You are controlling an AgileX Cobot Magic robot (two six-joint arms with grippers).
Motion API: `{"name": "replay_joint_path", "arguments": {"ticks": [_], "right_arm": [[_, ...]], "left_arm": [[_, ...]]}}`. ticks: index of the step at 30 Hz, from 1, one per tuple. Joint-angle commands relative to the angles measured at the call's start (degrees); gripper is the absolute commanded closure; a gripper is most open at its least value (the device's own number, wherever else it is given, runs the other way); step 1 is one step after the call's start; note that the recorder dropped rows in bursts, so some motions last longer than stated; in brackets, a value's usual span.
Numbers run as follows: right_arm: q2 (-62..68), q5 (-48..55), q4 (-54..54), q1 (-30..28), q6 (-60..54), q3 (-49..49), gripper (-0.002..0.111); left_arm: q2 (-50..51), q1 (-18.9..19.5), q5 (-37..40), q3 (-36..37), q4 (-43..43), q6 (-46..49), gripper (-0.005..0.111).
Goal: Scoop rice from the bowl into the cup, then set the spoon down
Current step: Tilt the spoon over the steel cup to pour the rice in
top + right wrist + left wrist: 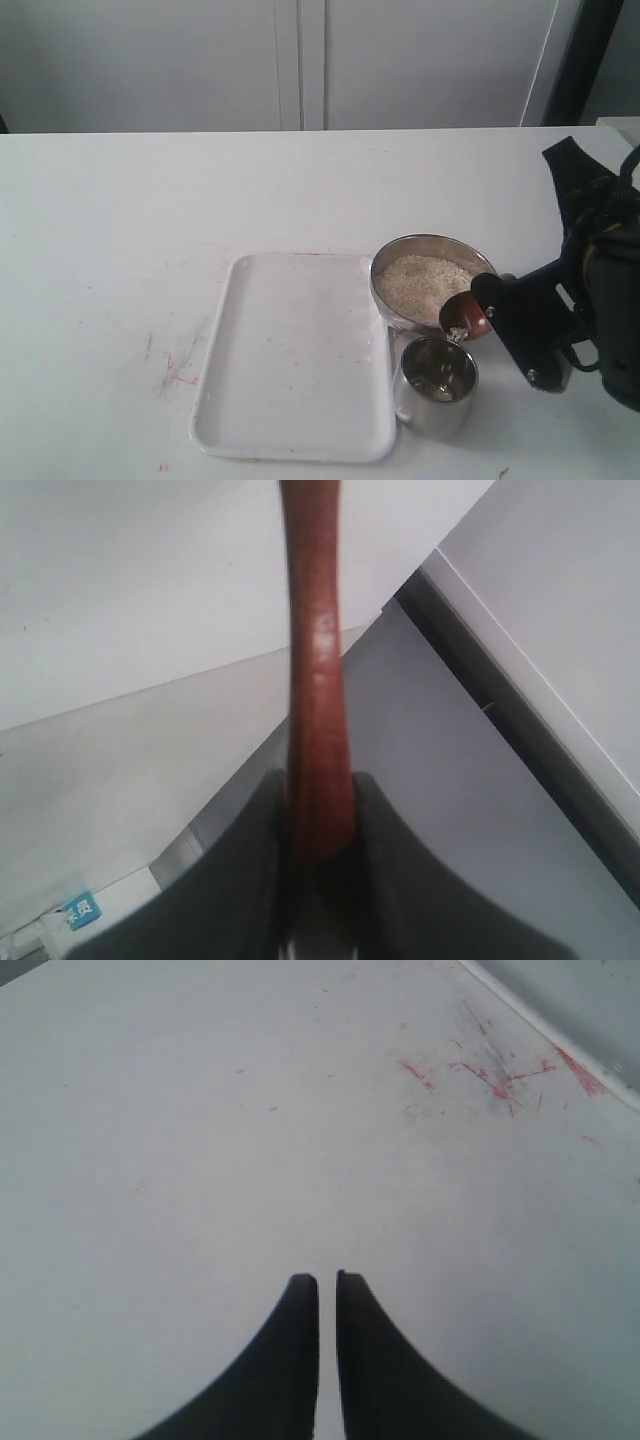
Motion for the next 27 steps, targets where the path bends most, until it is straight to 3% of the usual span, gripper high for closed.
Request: {"name": "replay_joint_path", "arguments": {"ticks": [1,13,27], "right_arm": [[0.01,-0.16,1.63,0.35,0.53,0.37,0.108],[0.01,1.96,-5.00,1.35,2.71,0.37,0.108],[0.01,2.68,-0.59,1.62,-0.92,0.37,0.108]], "left_arm": [[0.00,-0.42,2.80,0.52,-0.32,-0.33,0.092],[0.00,-0.42,2.80,0.52,-0.32,-0.33,0.092],[0.00,-0.42,2.80,0.52,-0.32,-0.33,0.092]]}}
